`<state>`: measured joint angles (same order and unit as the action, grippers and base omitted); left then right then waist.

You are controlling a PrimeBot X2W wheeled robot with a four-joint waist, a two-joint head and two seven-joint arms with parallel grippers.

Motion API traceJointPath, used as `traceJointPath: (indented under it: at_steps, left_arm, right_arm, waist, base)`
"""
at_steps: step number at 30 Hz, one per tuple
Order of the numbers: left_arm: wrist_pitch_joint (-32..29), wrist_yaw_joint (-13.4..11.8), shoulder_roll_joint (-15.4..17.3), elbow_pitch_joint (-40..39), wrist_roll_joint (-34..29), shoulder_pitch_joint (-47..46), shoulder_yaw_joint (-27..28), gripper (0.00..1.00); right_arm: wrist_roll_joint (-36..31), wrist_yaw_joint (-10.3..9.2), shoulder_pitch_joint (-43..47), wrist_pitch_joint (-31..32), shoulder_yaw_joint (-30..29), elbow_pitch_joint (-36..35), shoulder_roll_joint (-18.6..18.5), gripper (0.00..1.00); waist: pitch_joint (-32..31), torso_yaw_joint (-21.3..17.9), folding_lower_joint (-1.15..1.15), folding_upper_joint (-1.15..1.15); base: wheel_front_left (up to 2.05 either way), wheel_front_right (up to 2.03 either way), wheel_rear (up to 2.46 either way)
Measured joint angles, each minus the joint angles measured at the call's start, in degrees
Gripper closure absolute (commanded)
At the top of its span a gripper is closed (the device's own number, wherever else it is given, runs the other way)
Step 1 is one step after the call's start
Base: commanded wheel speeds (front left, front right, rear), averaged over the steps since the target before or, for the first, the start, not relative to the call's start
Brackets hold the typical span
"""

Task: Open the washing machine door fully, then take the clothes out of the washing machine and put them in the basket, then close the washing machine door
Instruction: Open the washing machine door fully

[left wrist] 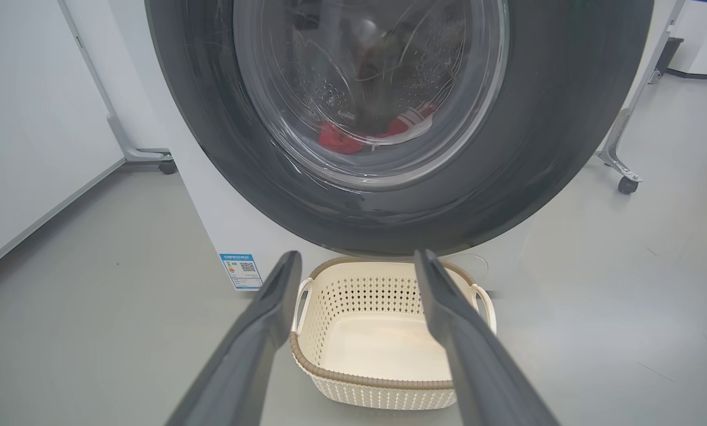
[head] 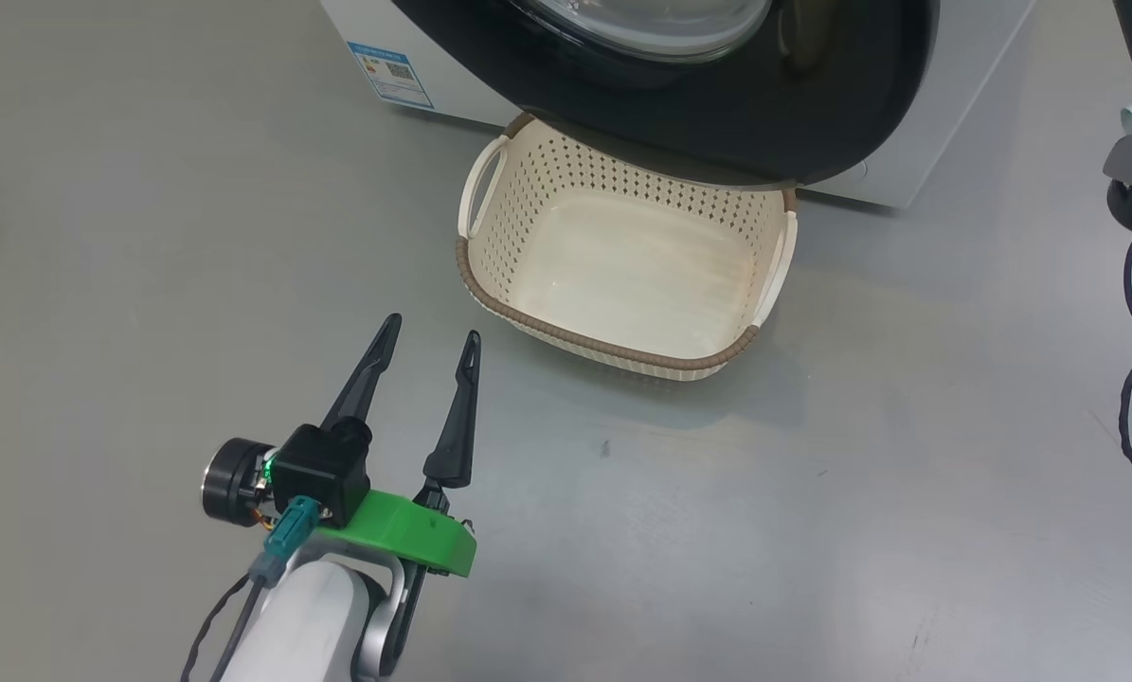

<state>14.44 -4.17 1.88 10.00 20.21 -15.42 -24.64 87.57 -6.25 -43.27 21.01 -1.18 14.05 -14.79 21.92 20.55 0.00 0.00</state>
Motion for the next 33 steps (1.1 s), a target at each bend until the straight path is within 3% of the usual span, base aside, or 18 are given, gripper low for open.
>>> traceJointPath:
  at_steps: [10,33]
  left_arm:
    - [0.0,-0.08,0.0,0.01,0.0,-0.48,-0.14,0.0]
    - [0.0,-0.62,-0.01,0.02,1.0,-0.73,-0.79,0.0]
  right_arm:
    - [3.37,-0.98,-4.21,5.79,0.15,5.45,-0.15,1.0]
    - [8.29,-1.01,-10.05,14.32,2.07,18.13,0.79,1.0]
  waist:
    - [0.73,0.86,0.0,0.0]
    - [1.79,2.95,0.0,0.0]
  base:
    - [0.0,0.0,0.0]
    - [0.0,0.0,0.0]
